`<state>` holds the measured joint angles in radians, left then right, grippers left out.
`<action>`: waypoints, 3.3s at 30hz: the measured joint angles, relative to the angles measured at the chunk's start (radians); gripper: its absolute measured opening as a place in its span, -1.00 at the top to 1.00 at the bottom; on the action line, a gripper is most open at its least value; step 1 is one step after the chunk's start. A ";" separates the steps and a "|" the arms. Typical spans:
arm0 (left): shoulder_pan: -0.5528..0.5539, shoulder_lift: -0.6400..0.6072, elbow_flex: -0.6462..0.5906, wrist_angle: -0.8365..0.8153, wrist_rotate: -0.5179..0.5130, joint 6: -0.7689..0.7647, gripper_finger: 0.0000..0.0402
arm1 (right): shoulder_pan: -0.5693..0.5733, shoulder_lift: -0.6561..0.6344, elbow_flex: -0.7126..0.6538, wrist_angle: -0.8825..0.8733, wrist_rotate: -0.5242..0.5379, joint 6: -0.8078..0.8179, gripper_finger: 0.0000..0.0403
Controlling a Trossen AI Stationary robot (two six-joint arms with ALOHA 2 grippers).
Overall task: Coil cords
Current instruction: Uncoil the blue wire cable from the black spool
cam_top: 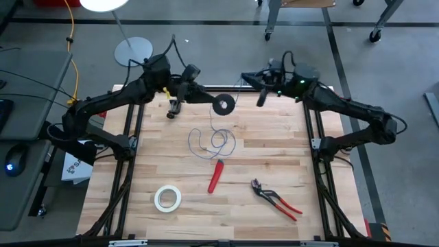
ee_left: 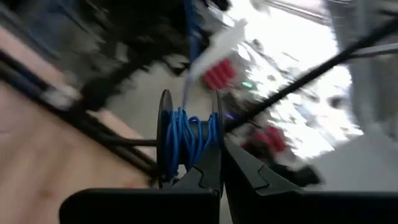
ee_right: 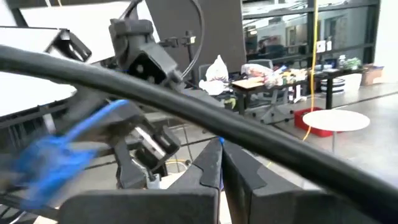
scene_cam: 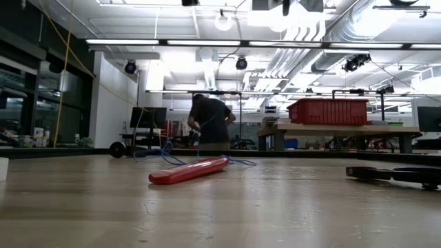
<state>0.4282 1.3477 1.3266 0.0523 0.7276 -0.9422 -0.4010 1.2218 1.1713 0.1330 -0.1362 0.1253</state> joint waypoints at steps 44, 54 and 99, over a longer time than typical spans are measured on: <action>0.151 0.020 0.009 -0.391 0.086 0.245 1.00 | -0.171 -0.135 0.000 -0.166 -0.107 0.102 1.00; 0.301 0.020 0.008 0.172 -0.195 0.174 1.00 | 0.003 -0.195 0.000 -0.434 -0.078 0.102 1.00; 0.060 0.022 0.008 0.462 0.086 -0.237 1.00 | 0.154 0.106 0.198 -0.322 0.123 -0.104 0.06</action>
<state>0.4880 1.3701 1.3350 0.5138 0.8133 -1.1795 -0.2466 1.3280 1.3697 -0.1891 -0.0132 0.0209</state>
